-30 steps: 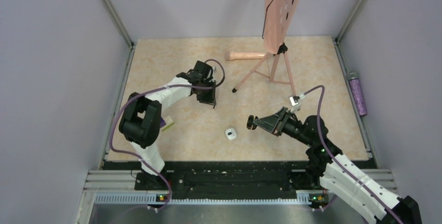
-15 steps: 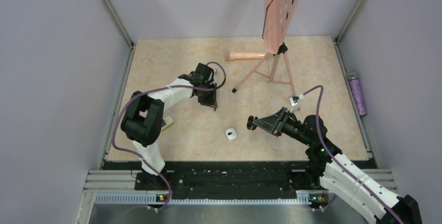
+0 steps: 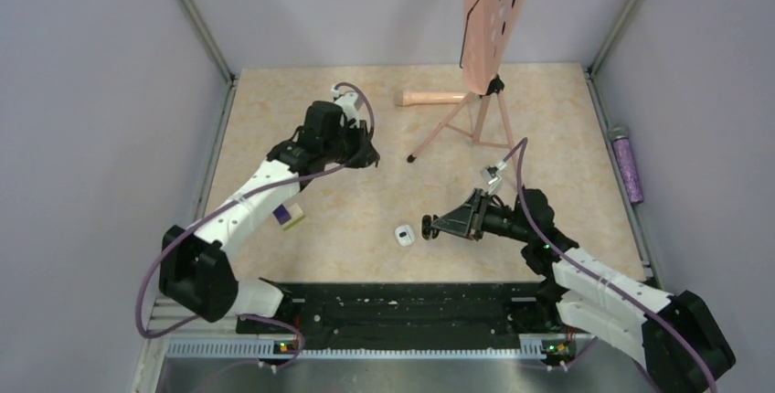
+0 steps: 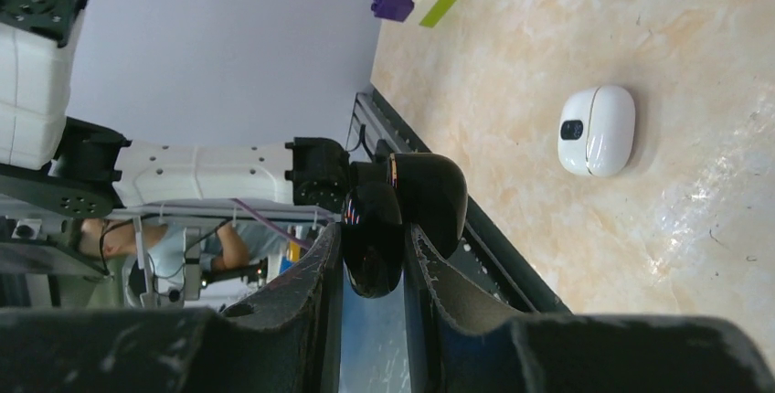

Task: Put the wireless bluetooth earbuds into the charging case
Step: Pick up the left earbud from the center of the board, then insert the left earbud into the left side groove of the charging case.

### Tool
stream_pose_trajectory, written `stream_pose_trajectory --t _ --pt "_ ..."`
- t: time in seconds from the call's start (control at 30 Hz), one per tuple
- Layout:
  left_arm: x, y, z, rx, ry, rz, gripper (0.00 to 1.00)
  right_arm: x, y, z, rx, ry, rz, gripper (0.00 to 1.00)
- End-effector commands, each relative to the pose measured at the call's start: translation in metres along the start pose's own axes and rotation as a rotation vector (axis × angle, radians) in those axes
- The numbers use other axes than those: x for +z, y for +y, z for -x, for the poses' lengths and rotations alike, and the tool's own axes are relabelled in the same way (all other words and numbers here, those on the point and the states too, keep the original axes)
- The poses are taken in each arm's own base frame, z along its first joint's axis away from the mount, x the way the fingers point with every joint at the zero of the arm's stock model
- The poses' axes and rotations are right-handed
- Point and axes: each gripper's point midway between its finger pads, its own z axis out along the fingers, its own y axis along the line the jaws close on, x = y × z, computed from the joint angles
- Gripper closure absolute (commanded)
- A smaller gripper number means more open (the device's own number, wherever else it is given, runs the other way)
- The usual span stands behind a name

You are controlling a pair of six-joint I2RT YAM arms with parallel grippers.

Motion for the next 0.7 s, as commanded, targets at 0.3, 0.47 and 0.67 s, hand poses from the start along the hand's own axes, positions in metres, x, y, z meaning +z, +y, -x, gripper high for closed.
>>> stream_pose_trajectory --t 0.3,0.47,0.67 --pt "-0.065 -0.066 0.051 0.065 -0.261 -0.252 0.75 0.023 0.060 0.030 -0.071 0.048 0.218 1.00" --pt "-0.078 -0.088 0.049 0.116 -0.293 -0.341 0.76 0.035 0.061 0.032 -0.047 0.100 0.245 1.00" --pt "-0.081 -0.100 0.039 0.198 -0.305 -0.434 0.75 0.046 0.062 0.042 -0.029 0.111 0.229 1.00"
